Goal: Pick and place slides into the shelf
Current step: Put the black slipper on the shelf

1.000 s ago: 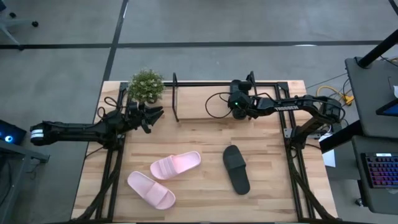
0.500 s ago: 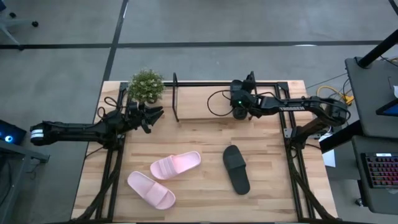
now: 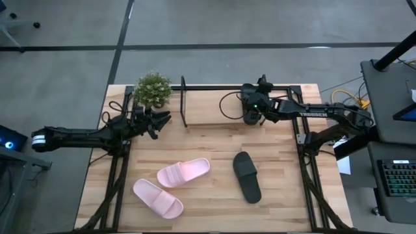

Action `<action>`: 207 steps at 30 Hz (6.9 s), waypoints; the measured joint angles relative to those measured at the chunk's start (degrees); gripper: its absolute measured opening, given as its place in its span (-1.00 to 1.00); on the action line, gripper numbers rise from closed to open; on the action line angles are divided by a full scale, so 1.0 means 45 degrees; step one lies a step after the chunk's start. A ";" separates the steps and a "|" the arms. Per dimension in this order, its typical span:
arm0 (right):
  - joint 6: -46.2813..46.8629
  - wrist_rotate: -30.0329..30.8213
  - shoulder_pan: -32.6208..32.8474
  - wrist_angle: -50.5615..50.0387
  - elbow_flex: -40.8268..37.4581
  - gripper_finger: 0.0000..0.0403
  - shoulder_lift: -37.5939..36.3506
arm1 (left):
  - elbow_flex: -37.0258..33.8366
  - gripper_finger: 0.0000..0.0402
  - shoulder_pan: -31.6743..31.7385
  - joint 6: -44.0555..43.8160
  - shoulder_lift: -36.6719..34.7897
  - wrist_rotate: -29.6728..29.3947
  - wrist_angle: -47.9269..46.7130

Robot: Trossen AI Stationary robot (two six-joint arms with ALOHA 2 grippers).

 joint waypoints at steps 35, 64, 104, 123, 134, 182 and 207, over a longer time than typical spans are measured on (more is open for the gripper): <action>1.1434 -0.4490 0.5472 -0.2847 0.5135 -0.23 -0.4077 | 0.0000 -0.28 0.0002 0.0007 -0.0003 0.0010 0.0025; 1.5622 -0.7410 1.0323 -0.4072 0.6073 -0.40 -0.4515 | 0.0000 -0.28 -0.0001 0.0015 -0.0002 0.0384 0.0015; 2.1094 -0.6914 1.4401 -0.5387 0.5304 -0.45 -0.3866 | 0.0000 -0.28 -0.0001 0.0010 -0.0004 0.0393 0.0021; 2.0822 -0.6929 1.4560 -0.5409 0.4611 -0.21 -0.2840 | 0.0000 -0.28 0.0001 0.0005 0.0000 0.0393 -0.0033; 2.0489 -0.6336 1.5180 -0.5417 0.4611 -0.13 -0.2680 | 0.0000 -0.28 0.0000 0.0010 -0.0003 0.0390 -0.0028; 1.9720 -0.1475 1.6503 -1.1373 0.7532 -0.31 0.4044 | 0.0000 -0.28 0.0004 0.0010 -0.0005 0.0389 -0.0272; 2.1282 -0.0168 1.6523 -1.0286 0.5782 0.05 0.4519 | -0.0005 -0.28 0.0001 0.0005 0.0000 0.0385 -0.0403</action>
